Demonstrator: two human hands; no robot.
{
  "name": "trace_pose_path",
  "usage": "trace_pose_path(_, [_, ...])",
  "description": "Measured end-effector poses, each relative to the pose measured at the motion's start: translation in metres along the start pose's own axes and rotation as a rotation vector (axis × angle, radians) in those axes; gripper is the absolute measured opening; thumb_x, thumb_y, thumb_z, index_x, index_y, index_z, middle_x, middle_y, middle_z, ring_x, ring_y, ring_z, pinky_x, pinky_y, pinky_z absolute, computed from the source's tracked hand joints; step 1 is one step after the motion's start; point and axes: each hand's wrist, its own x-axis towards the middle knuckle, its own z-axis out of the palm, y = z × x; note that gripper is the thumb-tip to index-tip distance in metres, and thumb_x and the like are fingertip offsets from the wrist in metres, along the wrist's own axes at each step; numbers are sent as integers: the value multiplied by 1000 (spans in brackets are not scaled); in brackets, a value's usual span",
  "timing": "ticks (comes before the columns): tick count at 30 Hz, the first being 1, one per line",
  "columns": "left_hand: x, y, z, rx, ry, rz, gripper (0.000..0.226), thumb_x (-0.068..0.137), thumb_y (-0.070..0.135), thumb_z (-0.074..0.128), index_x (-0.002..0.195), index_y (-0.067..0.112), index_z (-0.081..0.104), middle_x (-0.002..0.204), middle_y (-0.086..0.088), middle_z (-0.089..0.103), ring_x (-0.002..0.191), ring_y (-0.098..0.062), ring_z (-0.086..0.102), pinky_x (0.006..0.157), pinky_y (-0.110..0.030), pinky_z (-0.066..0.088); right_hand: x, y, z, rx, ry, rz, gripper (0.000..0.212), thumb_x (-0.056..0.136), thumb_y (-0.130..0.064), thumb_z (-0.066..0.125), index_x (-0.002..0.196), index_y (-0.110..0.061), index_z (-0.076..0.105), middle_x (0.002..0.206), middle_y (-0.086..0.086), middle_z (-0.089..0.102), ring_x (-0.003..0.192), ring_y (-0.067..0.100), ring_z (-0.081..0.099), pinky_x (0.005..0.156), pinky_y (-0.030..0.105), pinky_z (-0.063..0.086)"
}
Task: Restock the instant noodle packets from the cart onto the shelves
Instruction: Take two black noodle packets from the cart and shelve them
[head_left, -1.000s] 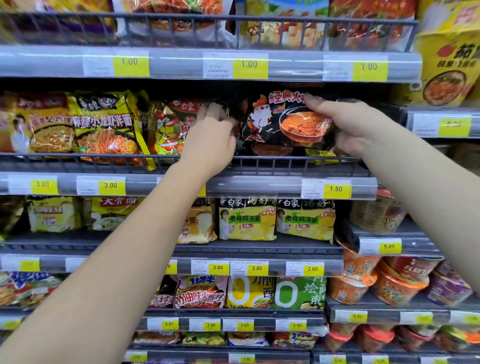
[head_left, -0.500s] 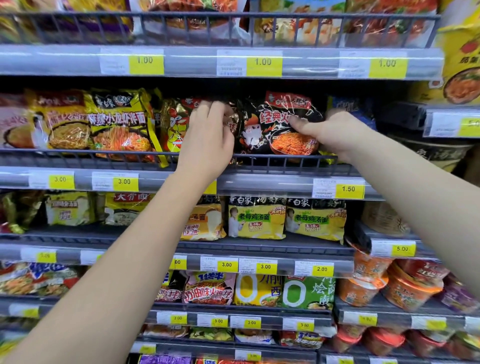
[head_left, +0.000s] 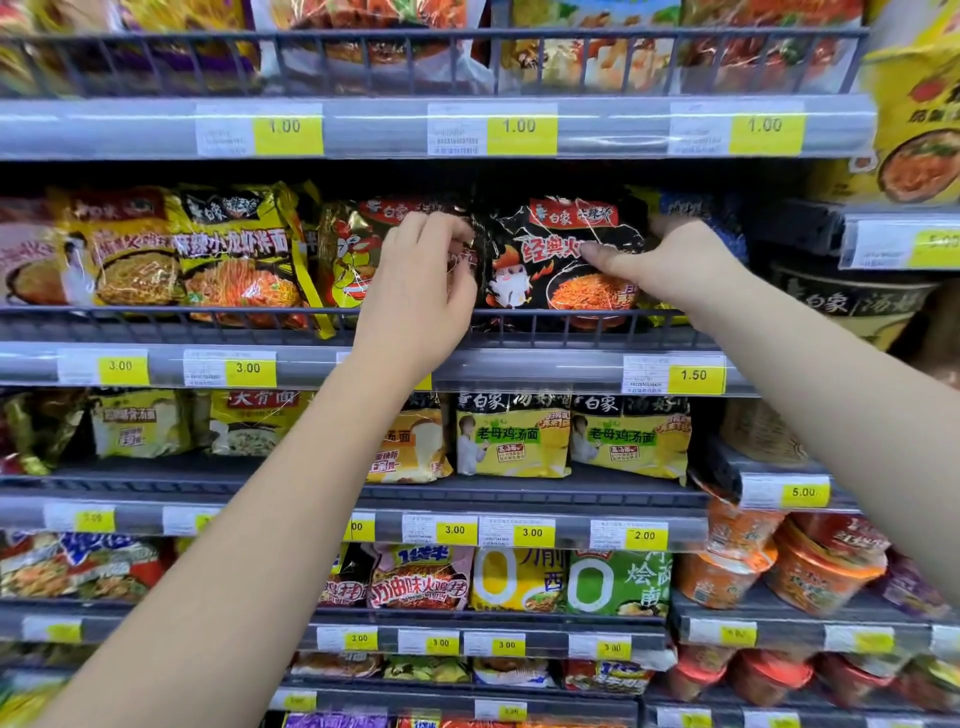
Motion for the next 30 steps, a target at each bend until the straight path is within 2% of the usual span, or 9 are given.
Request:
trace_pose_path(3, [-1, -2, -4, -23, -1, -8, 28, 95, 14, 51, 123, 11, 57, 116, -5, 55, 109, -22, 51, 94, -39, 47, -8, -4, -8, -43, 50, -14, 102, 70, -73, 77, 144, -8, 52, 135, 9, 63, 124, 27, 59, 100, 34, 48])
trace_pose_path(7, [-3, -3, -11, -73, 13, -39, 27, 96, 18, 53, 122, 13, 57, 116, 0, 53, 110, -20, 52, 95, -39, 48, -29, -6, -17, -16, 127, -64, 78, 75, -61, 80, 133, -14, 57, 115, -3, 66, 107, 15, 64, 76, 22, 49])
trace_pose_path(9, [-5, -2, -15, -113, 15, -48, 26, 97, 21, 54, 122, 14, 57, 115, 2, 52, 108, -16, 52, 95, -31, 47, -43, -5, -18, 2, 155, -94, 74, 77, -60, 81, 131, -15, 57, 114, -4, 65, 103, 12, 65, 80, 24, 52])
trace_pose_path(12, [-11, 3, -22, -160, 18, -59, 25, 98, 23, 58, 122, 15, 58, 112, 4, 53, 104, -11, 52, 89, -11, 38, -62, -7, -14, 39, 165, -137, 58, 78, -58, 80, 119, -20, 63, 110, -5, 68, 99, 12, 68, 93, 40, 57])
trace_pose_path(16, [-22, 8, -41, -247, 22, -106, 27, 98, 26, 61, 123, 17, 58, 115, 3, 56, 104, -7, 54, 82, -12, 40, -76, -29, 3, 349, -36, -173, 38, 80, -46, 84, 109, -27, 68, 104, -5, 74, 94, 7, 71, 88, 41, 62])
trace_pose_path(21, [-46, 7, -88, -226, 52, -154, 29, 97, 29, 64, 123, 20, 57, 117, 2, 58, 105, -7, 57, 74, -13, 45, -94, -69, 31, 613, -251, -276, 34, 85, -30, 81, 116, -22, 68, 105, -6, 76, 102, 8, 72, 86, 32, 60])
trace_pose_path(24, [-66, 5, -125, -222, 86, -229, 31, 97, 30, 66, 125, 19, 58, 120, 2, 59, 107, -6, 59, 79, -16, 50, -111, -92, 49, 702, -363, -364, 39, 82, -29, 81, 117, -20, 68, 105, -6, 76, 103, 7, 71, 93, 33, 58])
trace_pose_path(27, [-90, 4, -161, -173, 137, -301, 29, 98, 30, 66, 124, 21, 58, 120, 4, 61, 106, 0, 59, 81, -10, 45, -132, -114, 70, 785, -485, -451, 40, 80, -27, 80, 118, -17, 67, 106, -3, 75, 101, 6, 70, 90, 27, 56])
trace_pose_path(30, [-121, 8, -196, -129, 189, -389, 27, 98, 33, 64, 123, 25, 57, 118, 8, 63, 102, -1, 61, 78, -18, 48, -155, -133, 94, 857, -615, -512, 33, 86, -20, 78, 117, -19, 67, 109, -2, 75, 104, 8, 71, 89, 27, 56])
